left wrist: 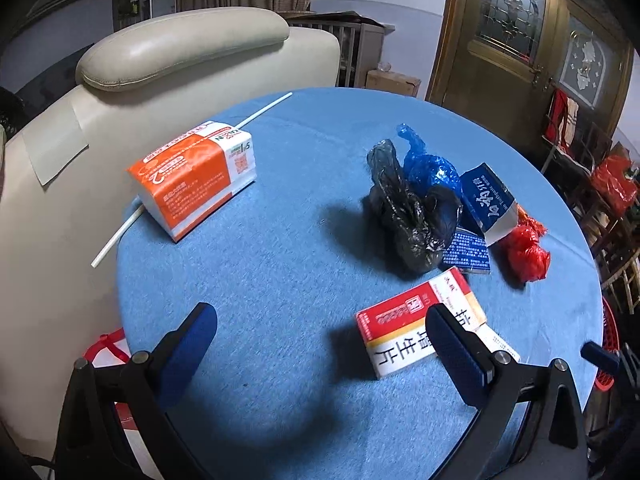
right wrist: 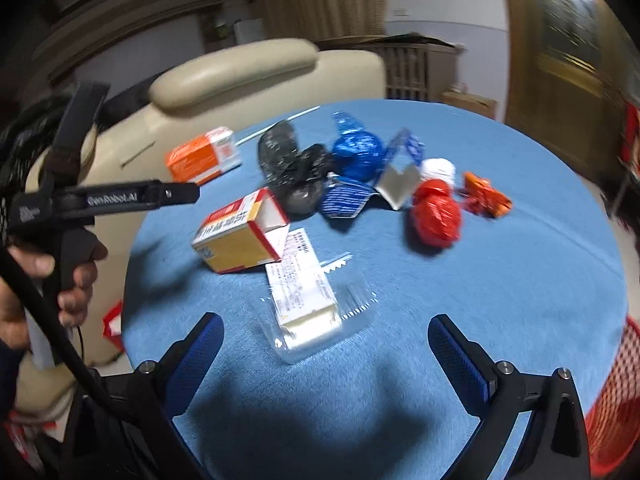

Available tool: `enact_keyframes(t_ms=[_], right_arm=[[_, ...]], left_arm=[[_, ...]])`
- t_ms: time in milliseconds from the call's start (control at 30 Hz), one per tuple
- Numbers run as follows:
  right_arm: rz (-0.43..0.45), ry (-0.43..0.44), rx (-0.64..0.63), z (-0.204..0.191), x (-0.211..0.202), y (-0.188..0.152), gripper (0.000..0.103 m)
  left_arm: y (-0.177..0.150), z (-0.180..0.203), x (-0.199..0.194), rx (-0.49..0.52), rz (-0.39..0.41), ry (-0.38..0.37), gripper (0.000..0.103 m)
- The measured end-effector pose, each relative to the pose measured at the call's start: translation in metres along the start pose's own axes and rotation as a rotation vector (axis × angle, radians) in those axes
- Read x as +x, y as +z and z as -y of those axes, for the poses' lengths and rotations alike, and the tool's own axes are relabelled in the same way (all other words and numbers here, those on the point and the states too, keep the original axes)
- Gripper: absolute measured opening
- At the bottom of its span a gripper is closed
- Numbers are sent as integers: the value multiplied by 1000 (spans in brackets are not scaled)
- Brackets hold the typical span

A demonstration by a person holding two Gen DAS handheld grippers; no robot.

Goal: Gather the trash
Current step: 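Grasp the clear plastic tray with the right tool while the left tool grasps the red-white medicine box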

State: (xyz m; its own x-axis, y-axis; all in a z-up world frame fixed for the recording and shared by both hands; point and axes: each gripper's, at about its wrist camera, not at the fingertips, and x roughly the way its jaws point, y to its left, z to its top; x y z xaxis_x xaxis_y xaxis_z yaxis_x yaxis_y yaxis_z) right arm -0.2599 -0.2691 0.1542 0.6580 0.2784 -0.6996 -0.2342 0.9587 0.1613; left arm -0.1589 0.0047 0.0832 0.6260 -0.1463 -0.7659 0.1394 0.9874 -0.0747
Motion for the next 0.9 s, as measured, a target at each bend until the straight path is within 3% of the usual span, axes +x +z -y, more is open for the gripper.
enact_keyframes(t_ms=[333,667,733,900], right_arm=[[-42,71,-136,3,26,12,103],[-76,119,-161,3,50,15,102],[-87,140,-127,6,55,15,77],[-70,159,-14,20,46,15,77]], left_arm=[[-6,-5,2,0,-13,-31,103],[-7,2,7,24,-26,-54,103],[-7,3,8,29,-29,-55,103],[-8,10,9,59,-34,-71,103]])
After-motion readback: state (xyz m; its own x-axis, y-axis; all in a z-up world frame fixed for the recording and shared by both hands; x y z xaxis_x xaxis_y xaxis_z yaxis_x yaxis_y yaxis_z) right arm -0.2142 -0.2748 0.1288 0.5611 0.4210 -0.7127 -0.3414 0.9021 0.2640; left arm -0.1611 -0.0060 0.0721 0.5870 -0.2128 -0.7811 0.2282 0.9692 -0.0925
